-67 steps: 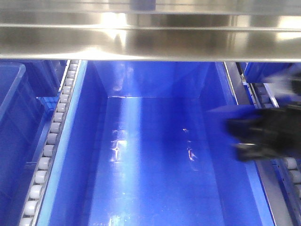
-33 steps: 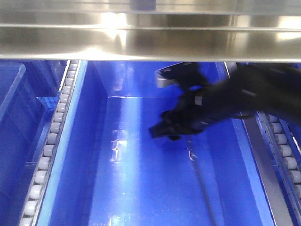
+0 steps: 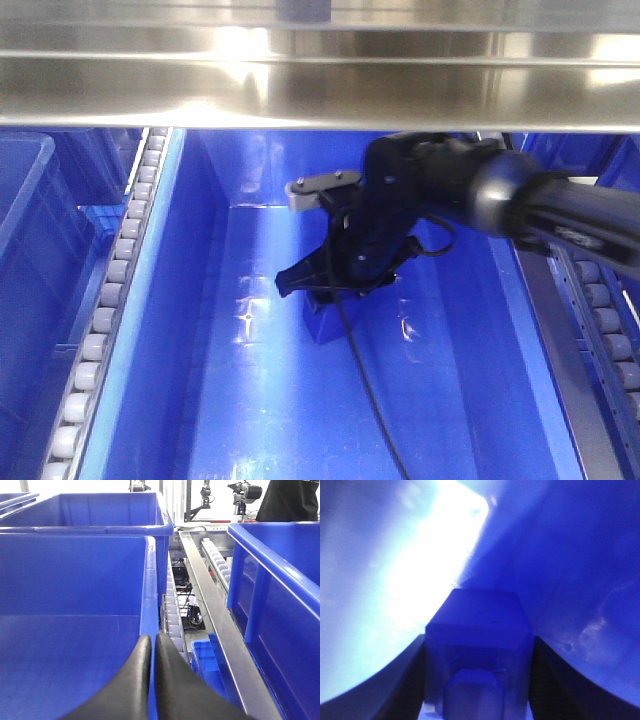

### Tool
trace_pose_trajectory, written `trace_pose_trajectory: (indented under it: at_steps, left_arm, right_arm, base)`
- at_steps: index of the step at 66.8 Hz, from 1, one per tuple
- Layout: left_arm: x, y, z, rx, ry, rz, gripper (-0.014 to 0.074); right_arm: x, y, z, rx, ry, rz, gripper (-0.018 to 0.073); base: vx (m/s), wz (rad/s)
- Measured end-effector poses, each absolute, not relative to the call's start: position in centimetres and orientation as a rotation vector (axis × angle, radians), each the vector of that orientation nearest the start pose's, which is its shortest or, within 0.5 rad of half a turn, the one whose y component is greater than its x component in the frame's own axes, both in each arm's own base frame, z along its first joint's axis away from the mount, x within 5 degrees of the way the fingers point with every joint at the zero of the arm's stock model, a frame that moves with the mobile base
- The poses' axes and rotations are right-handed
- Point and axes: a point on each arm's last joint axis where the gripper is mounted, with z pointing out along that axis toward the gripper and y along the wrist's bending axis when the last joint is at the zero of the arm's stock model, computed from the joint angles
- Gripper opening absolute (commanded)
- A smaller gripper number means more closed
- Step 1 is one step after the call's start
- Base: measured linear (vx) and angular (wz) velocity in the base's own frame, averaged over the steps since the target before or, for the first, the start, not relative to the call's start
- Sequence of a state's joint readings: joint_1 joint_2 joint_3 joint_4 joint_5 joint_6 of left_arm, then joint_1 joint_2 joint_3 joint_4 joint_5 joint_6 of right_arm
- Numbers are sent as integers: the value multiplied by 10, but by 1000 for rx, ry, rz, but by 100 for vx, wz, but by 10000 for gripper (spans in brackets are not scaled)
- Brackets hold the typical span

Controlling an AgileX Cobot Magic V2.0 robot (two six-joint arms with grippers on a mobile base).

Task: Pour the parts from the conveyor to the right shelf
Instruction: 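Lower the right gripper with the block into the blue bin, then open the right gripper to release the block in the bin, then withdraw the right gripper up and out of the bin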

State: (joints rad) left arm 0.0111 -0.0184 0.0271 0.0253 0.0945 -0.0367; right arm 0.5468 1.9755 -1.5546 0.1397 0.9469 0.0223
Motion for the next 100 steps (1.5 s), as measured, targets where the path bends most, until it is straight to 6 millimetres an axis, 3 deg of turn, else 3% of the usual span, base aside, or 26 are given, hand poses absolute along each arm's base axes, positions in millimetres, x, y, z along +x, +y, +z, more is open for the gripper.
trace_pose_trajectory:
  at_steps: [13,34,45,66,90,100]
  left_arm:
    - [56,1,196,-20,1587,2,-6]
    - [56,1,196,-20,1587,2,-6]
    - [56,1,196,-20,1587,2,-6]
    - [56,1,196,-20,1587,2,-6]
    - [56,1,196,-20,1587,2,-6]
    - [56,1,196,-20,1587,2,-6]
  right_arm:
    - [357,223,223,-614,2783,225,575]
    - [353,213,267,-592,2613,189,555]
    - [341,203,290,-561,2479,198,533]
    - [291,172,318,-536,2236,259,529]
    - [220,130,308,-539,2071,293,529]
    - [192,113,316,-518,1996,314,529]
  base:
    - [0,0]
    - [0,0]
    - [0,0]
    - [0,0]
    - [0,0]
    - [0,0]
